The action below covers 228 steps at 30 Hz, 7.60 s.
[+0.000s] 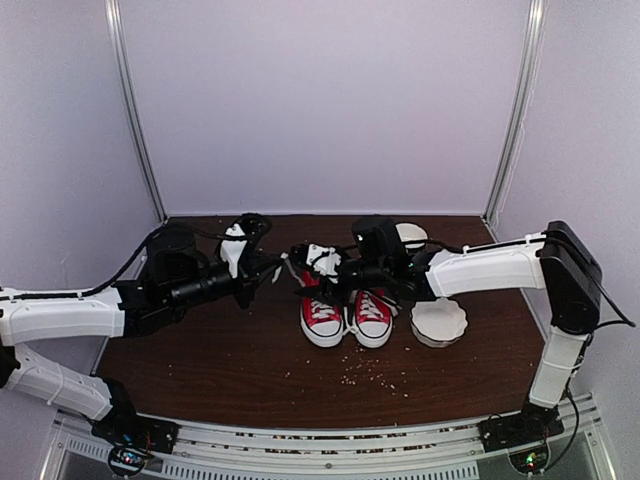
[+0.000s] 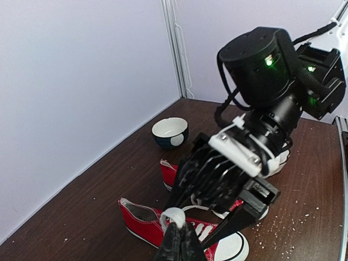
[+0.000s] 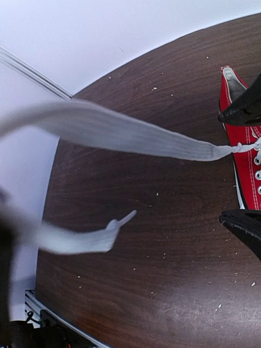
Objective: Tie the shoes
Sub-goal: Pass from the left arm to the right, then fold the half-tied shoelace on the shoe, then pick up the half-tied shoelace from the center of the board, then place the half-tied shoelace at the center of the board.
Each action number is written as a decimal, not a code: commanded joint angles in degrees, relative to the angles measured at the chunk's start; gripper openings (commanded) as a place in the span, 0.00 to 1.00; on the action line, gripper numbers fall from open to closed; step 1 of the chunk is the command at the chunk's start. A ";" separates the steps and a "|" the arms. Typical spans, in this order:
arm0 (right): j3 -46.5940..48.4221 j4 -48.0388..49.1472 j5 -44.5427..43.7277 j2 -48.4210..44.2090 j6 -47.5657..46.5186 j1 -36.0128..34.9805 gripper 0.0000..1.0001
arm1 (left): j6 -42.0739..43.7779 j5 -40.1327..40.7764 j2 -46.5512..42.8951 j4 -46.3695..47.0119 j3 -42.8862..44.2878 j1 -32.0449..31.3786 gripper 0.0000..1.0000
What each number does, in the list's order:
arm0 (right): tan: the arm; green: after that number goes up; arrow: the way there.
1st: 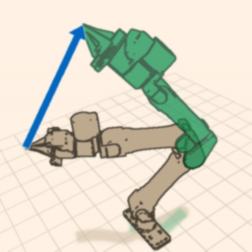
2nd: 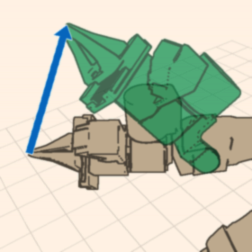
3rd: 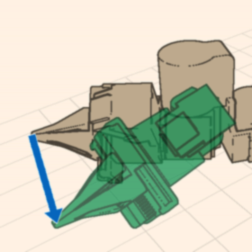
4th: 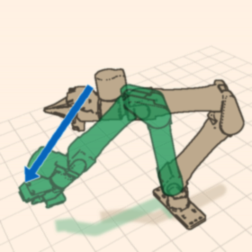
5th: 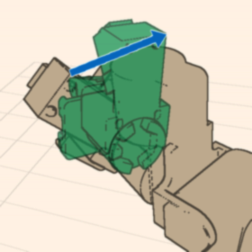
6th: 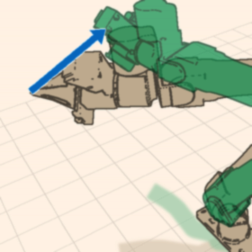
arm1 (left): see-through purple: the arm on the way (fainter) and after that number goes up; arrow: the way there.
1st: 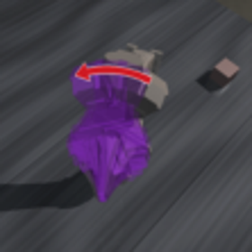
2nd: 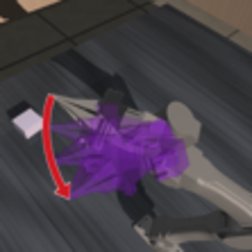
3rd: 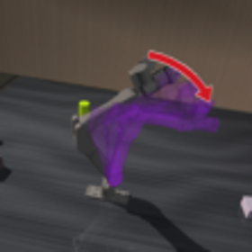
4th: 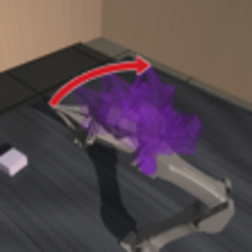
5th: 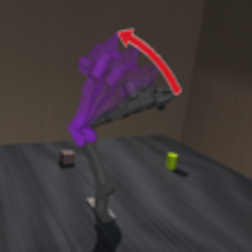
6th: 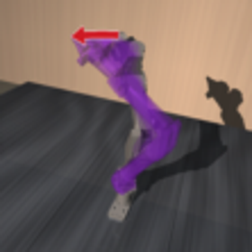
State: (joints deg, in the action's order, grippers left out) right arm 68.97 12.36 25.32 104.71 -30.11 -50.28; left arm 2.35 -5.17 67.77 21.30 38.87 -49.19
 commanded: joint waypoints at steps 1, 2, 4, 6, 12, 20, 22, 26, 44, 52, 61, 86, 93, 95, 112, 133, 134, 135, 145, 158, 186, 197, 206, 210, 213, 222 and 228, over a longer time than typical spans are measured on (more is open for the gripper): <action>4.07 -6.53 0.47 3.67 0.06 1.39 0.49 | 0.89 -1.69 -1.01 4.35 -0.69 -0.21 0.00; 4.91 -7.12 0.47 4.18 0.06 1.63 0.48 | 0.83 -1.84 -1.10 4.43 -0.72 -0.21 0.00; 6.13 -7.68 0.89 4.92 0.78 2.33 0.45 | 0.81 -1.72 -1.40 4.58 -0.80 -0.20 0.00; 8.22 -9.52 1.98 6.03 1.90 3.12 0.41 | 0.89 -1.74 -1.82 4.76 -1.17 -0.21 0.00; 13.26 -13.89 5.64 8.46 3.89 5.09 0.32 | 1.46 -1.17 -2.76 4.48 -1.34 -0.21 0.00; 15.07 -16.74 6.60 9.39 3.11 5.29 0.24 | 1.52 -1.40 -1.68 4.55 -1.07 -0.21 0.00; 15.91 -17.75 7.18 9.76 3.00 5.36 0.12 | 1.37 -1.62 -1.64 4.61 -1.02 -0.21 0.00; 16.26 -17.22 9.68 9.87 4.69 6.04 0.00 | 0.93 -0.62 -1.64 5.15 -1.37 -0.21 0.00; 13.83 -15.36 13.34 7.20 19.24 8.96 0.00 | -16.86 10.85 18.13 16.81 -7.86 -0.21 0.00; 13.72 -15.98 13.76 6.93 19.62 9.49 0.00 | -23.47 10.48 38.27 34.95 -5.58 -0.21 0.00; 14.57 -17.03 14.60 8.16 19.17 9.59 0.00 | -23.07 10.19 42.08 40.50 -5.35 -0.83 0.35; 16.51 -18.76 13.73 9.09 20.49 9.92 0.00 | -16.51 21.48 45.72 35.68 7.63 -2.84 0.31; 16.30 -18.13 14.31 9.16 21.14 9.94 0.00 | -18.22 19.07 47.79 38.17 8.58 -2.89 0.13; 16.24 -18.10 14.32 9.12 21.12 9.94 0.00 | -18.72 18.23 48.29 38.73 8.87 -2.84 0.09; 15.59 -32.83 0.03 0.11 20.61 10.55 0.34 | -19.01 17.21 48.96 42.95 6.50 -2.52 0.00; -0.33 -38.08 -9.04 -3.95 7.83 3.47 0.42 | -19.69 9.37 46.49 38.13 5.90 0.06 0.00; -0.10 -38.15 -9.07 -3.13 7.68 3.28 0.44 | -19.52 9.39 46.57 37.97 5.98 0.06 0.00; 0.12 -38.12 -9.51 -2.44 7.73 3.15 0.44 | -19.37 9.27 46.58 37.73 6.10 0.06 0.00; 1.91 -38.50 -10.81 0.56 6.94 2.49 0.37 | -18.56 8.27 46.75 37.67 6.79 0.46 0.00; 1.09 -39.51 -8.46 -3.41 8.15 1.85 0.00 | -18.70 8.21 46.78 37.46 6.57 0.76 0.00; 31.31 -16.38 0.75 14.50 38.04 8.20 0.00 | -17.44 9.85 45.56 40.41 3.85 0.94 0.00; 35.90 -13.76 7.46 19.58 42.29 7.31 0.00 | -17.93 10.16 45.08 41.31 2.94 0.94 0.00; 36.21 -16.08 11.87 20.10 43.57 7.12 0.20 | -17.13 10.09 45.17 41.66 2.79 0.94 0.00; 34.25 -19.49 9.17 16.97 40.45 7.55 0.39 | -17.33 9.88 45.41 41.95 2.77 1.10 0.00; 30.17 -18.34 9.08 13.57 40.43 8.63 0.43 | -18.03 9.25 45.83 42.64 2.62 1.43 0.00; 12.36 -9.69 16.36 4.68 36.42 10.86 0.45 | -19.44 7.48 46.32 43.62 2.43 2.61 0.00; 10.19 -4.17 18.96 5.80 37.69 10.37 0.52 | -19.39 7.19 46.71 42.42 3.48 2.60 0.00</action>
State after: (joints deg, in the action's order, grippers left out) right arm 79.96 1.80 41.28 110.43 7.44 -39.13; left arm -16.51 2.61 114.74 61.30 41.82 -47.07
